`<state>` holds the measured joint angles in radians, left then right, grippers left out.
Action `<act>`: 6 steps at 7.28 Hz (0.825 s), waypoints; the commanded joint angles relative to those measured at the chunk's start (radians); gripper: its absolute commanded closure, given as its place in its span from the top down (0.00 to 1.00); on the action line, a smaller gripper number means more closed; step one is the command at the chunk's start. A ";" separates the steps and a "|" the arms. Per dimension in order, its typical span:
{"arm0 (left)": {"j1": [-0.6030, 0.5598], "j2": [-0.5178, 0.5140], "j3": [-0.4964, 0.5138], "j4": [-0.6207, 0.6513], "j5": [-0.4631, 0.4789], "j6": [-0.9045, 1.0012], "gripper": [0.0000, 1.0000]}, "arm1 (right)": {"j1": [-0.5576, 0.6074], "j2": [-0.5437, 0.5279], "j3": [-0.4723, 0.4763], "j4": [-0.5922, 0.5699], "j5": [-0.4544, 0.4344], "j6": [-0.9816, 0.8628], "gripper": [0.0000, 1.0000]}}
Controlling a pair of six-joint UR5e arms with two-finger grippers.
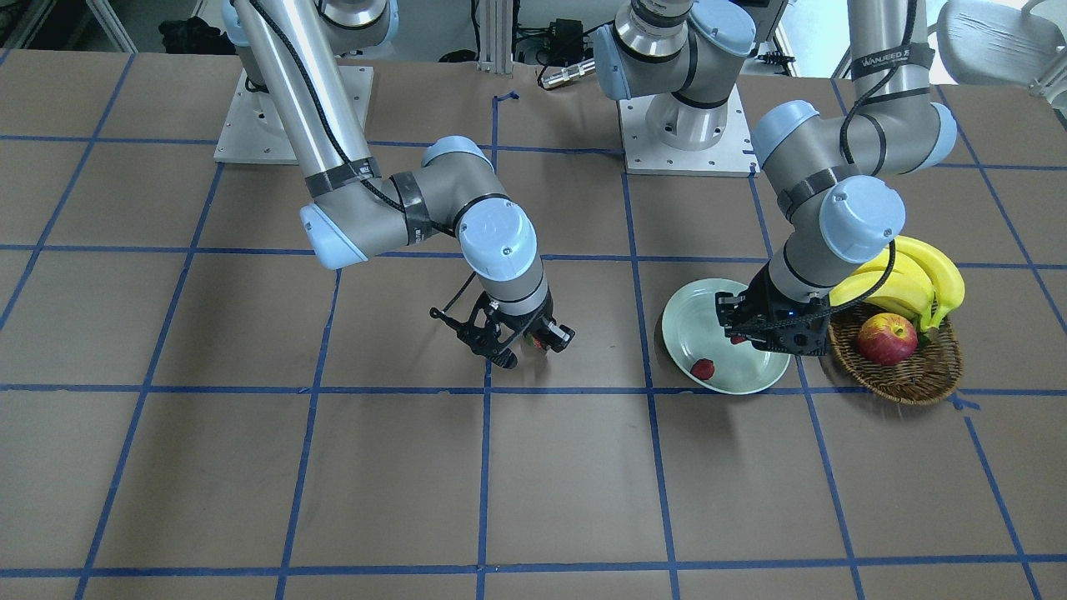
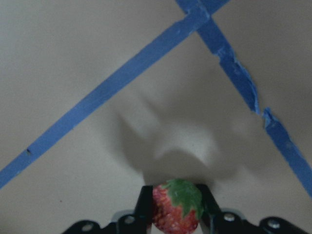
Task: Collect all strawberries into plate
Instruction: 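Place the strawberry in the plate with left gripper while right sets another at center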
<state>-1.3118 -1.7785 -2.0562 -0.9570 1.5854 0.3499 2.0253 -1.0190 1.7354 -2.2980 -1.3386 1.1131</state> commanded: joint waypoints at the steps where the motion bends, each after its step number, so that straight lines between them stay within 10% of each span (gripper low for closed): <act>1: 0.002 -0.007 0.002 0.052 -0.002 -0.003 0.84 | 0.004 0.000 -0.026 0.009 -0.032 -0.048 0.86; 2: -0.003 -0.004 0.002 0.040 0.004 -0.005 1.00 | 0.004 -0.010 -0.034 0.017 -0.077 -0.094 0.92; 6: -0.159 0.036 0.096 -0.051 0.001 -0.178 1.00 | -0.246 -0.266 -0.027 0.406 -0.172 -0.638 0.91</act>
<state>-1.3989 -1.7492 -1.9936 -0.9719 1.5889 0.2742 1.8885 -1.1994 1.7072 -2.0151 -1.4965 0.6538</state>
